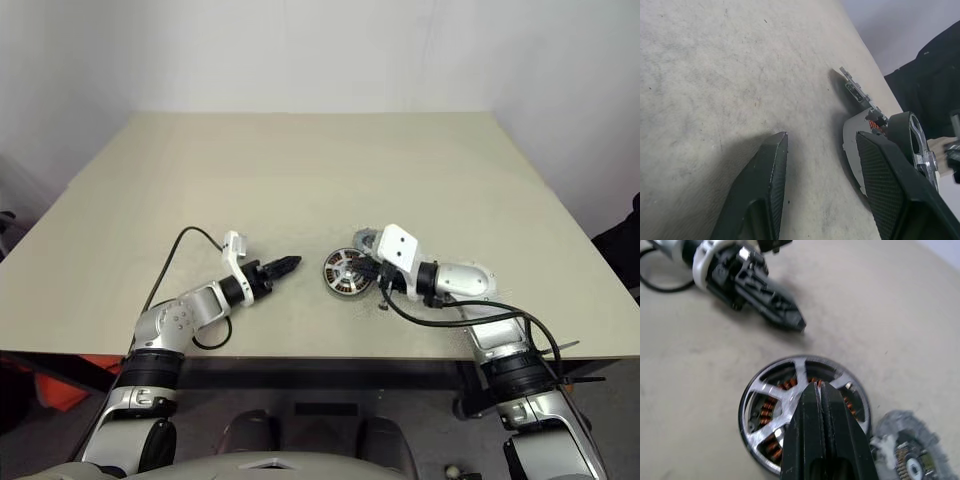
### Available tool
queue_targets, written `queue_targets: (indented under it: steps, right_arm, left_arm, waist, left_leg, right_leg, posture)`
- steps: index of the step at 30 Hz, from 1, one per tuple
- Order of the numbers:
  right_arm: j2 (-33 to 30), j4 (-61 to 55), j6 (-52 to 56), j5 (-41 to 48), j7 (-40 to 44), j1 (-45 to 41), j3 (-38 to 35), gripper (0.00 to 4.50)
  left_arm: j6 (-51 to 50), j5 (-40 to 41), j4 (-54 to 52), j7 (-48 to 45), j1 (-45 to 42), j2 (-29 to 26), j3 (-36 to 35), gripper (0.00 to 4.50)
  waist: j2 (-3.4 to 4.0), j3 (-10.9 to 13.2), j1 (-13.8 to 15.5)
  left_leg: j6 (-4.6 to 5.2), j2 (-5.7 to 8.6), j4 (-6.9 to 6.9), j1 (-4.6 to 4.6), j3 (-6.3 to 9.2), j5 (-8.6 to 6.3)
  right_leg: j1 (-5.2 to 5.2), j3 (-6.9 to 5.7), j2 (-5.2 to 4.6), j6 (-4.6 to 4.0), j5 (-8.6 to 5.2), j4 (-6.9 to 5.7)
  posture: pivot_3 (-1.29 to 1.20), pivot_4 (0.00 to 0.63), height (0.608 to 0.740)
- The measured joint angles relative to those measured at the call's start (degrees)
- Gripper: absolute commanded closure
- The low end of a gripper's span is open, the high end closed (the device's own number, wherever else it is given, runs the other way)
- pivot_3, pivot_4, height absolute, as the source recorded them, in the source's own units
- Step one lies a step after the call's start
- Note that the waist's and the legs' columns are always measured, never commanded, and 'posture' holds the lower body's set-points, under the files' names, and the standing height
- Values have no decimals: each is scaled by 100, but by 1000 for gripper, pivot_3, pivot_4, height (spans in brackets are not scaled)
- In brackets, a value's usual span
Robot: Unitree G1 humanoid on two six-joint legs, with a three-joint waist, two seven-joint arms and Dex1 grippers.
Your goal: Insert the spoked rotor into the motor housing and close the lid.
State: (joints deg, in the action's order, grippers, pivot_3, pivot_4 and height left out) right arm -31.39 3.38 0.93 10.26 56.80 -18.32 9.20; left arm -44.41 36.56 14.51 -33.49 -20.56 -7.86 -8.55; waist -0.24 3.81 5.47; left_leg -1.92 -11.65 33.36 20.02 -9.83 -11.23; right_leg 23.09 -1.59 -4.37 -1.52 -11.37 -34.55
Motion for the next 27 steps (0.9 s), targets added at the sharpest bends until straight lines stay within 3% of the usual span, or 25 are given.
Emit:
queue_targets:
  steps: [13, 16, 19, 27]
  right_arm:
    - [-52, -5, 295, -201, -6, -21, 62, 4488]
    - [-53, -36, 465, -129, 90, -2, 61, 3837]
    - [-50, -102, 506, -112, 101, 4, 60, 2870]
    - [-42, -103, 425, -145, 56, 5, 60, 2870]
  left_arm:
    - [16, -23, 1, -20, 0, -7, 4, 2199]
    - [19, -30, 0, -20, 1, -8, 4, 2199]
    - [21, -35, 0, -21, 1, -8, 4, 2199]
    - [25, -50, 0, -25, 1, -11, 6, 2199]
  waist:
    - [0, 0, -1]
    - [0, 0, -1]
    - [0, 0, -1]
    - [0, 0, -1]
  left_leg:
    - [0, 0, -2, 0, 0, 0]
    - [0, 0, -2, 0, 0, 0]
    - [0, 0, -2, 0, 0, 0]
    - [0, 0, -2, 0, 0, 0]
  right_leg:
    - [1, 0, 0, 1, -1, 1]
    - [1, 0, 0, 1, -1, 1]
    - [1, 0, 0, 1, -1, 1]
    - [1, 0, 0, 1, -1, 1]
  posture:
    - [0, 0, 740]
    - [0, 0, 740]
    - [0, 0, 740]
    - [0, 0, 740]
